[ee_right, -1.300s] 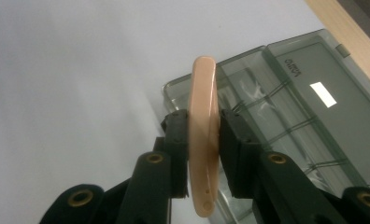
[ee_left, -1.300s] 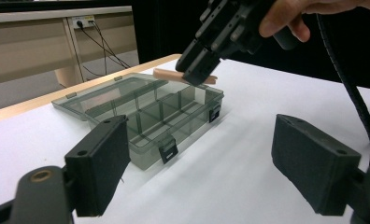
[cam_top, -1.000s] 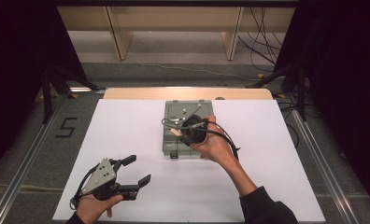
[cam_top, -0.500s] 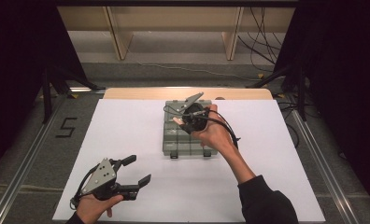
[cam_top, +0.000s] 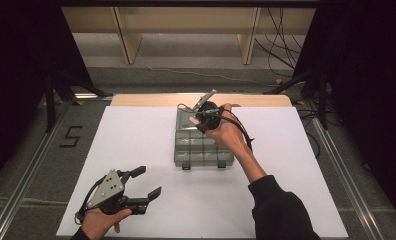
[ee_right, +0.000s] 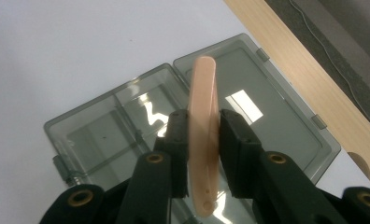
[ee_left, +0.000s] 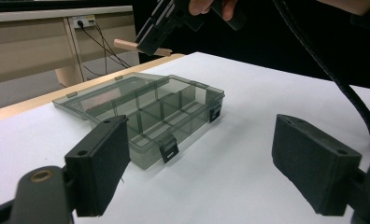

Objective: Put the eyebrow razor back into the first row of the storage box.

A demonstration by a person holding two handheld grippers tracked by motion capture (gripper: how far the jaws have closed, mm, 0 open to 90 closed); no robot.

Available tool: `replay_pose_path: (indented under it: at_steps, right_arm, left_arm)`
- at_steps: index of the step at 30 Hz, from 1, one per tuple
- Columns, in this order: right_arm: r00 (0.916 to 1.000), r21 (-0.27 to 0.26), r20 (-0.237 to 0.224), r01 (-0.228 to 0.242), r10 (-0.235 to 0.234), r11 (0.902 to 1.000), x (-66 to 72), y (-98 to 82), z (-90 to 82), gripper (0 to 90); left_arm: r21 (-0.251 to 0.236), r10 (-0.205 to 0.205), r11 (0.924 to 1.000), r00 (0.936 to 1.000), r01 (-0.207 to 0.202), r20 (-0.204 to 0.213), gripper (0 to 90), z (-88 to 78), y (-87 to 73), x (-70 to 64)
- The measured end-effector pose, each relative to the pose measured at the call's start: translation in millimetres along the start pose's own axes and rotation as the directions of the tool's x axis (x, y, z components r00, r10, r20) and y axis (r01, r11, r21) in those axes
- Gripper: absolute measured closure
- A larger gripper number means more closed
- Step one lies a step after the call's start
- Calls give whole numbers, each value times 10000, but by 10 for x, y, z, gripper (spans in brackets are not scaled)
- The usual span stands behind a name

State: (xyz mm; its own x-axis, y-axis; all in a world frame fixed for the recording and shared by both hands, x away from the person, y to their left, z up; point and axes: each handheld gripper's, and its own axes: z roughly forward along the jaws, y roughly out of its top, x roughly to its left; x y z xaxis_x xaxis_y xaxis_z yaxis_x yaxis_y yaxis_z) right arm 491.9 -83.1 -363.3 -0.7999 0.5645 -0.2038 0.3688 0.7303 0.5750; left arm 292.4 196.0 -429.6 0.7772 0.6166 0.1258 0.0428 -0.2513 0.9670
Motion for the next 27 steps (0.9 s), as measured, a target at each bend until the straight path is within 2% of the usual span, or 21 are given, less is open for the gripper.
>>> replay_pose_path:
  at_steps: [1, 3, 4, 5, 6, 7, 9, 10, 11, 12, 13, 14, 15, 16, 20, 22, 23, 24, 25, 26, 27]
  right_arm:
    - [10000, -2, 32, 20, -20, 10000, -20, 4, 16, 741]
    - [10000, -7, 61, -47, 47, 10000, -50, 16, 39, 741]
    - [10000, -7, 61, -47, 47, 10000, -50, 16, 39, 741]
    - [9999, 51, 166, -49, 48, 10000, -78, 33, 55, 741]
    - [9999, 51, 166, -49, 48, 10000, -78, 33, 55, 741]
    - [9998, 105, 191, -65, 63, 9999, -97, 53, 67, 741]
    - [9997, 191, 235, -56, 52, 9998, -111, 67, 83, 741]
    - [9995, 223, 318, -35, 27, 9997, -120, 74, 98, 741]
    - [9995, 200, 297, -108, 102, 9997, -125, 77, 106, 741]
    - [9994, 224, 315, -112, 105, 9997, -136, 77, 118, 741]
    - [9994, 271, 322, -155, 146, 9995, -148, 76, 129, 741]
    - [9992, 320, 394, -108, 95, 9994, -163, 70, 143, 741]
    - [9992, 320, 394, -108, 95, 9994, -163, 70, 143, 741]
    - [9990, 405, 425, -172, 155, 9990, -191, 53, 172, 741]
    - [9982, 418, 505, -354, 333, 9985, -231, 35, 191, 741]
    - [9979, 553, 597, -280, 247, 9981, -268, 10, 200, 741]
    - [9975, 617, 649, -334, 294, 9975, -276, 3, 203, 741]
    - [9972, 631, 664, -383, 341, 9973, -292, -3, 208, 741]
    - [9969, 580, 685, -435, 395, 9974, -311, -10, 213, 741]
    - [9966, 599, 685, -508, 467, 9969, -326, -15, 218, 741]
    - [9963, 620, 699, -539, 495, 9966, -336, -19, 225, 741]
  left_arm:
    - [-28, -512, 9987, 9987, 513, 16, 191, 3, -10, -35]
    - [-26, -511, 9987, 9987, 511, 15, 191, 3, -10, -35]
    - [-17, -280, 9996, 9996, 280, 16, 191, 2, -6, -19]
    - [-19, -576, 9983, 9983, 576, 8, 191, 2, -11, -40]
    - [-22, -414, 9991, 9991, 414, 17, 191, 4, -9, -28]
    - [-13, -564, 9984, 9984, 564, 9, 191, 3, -11, -39]
    - [-24, -428, 9991, 9991, 428, 16, 191, 3, -9, -29]
    - [-7, 497, 9988, 9982, -498, -350, 191, -8, 11, 37]
    - [-37, -558, 9984, 9984, 558, 15, 191, 2, -10, -37]
    - [-22, 508, 9987, 9981, -510, -350, 191, -9, 12, 38]
    - [-46, -772, 9970, 9970, 772, 12, 191, 2, -13, -52]
    - [-23, 503, 9987, 9981, -504, -346, 191, -9, 12, 38]
    - [-23, 503, 9987, 9981, -504, -346, 191, -9, 12, 38]
    - [-44, -738, 9973, 9973, 739, 18, 191, 0, -12, -49]
    - [-48, -740, 9972, 9973, 740, 20, 191, 1, -12, -49]
    - [-42, -748, 9972, 9972, 748, 22, 191, 1, -12, -50]
    - [-38, -974, 9952, 9952, 974, 30, 191, 3, -16, -67]
    - [2, -17, 10000, 10000, 17, 16, 191, 1, 0, -1]
    - [2, -17, 10000, 10000, 17, 16, 191, 1, 0, -1]
    - [-17, -272, 9996, 9996, 272, 32, 191, 3, -4, -20]
    - [15, 15, 10000, 10000, -15, 14, 191, 1, 1, 0]
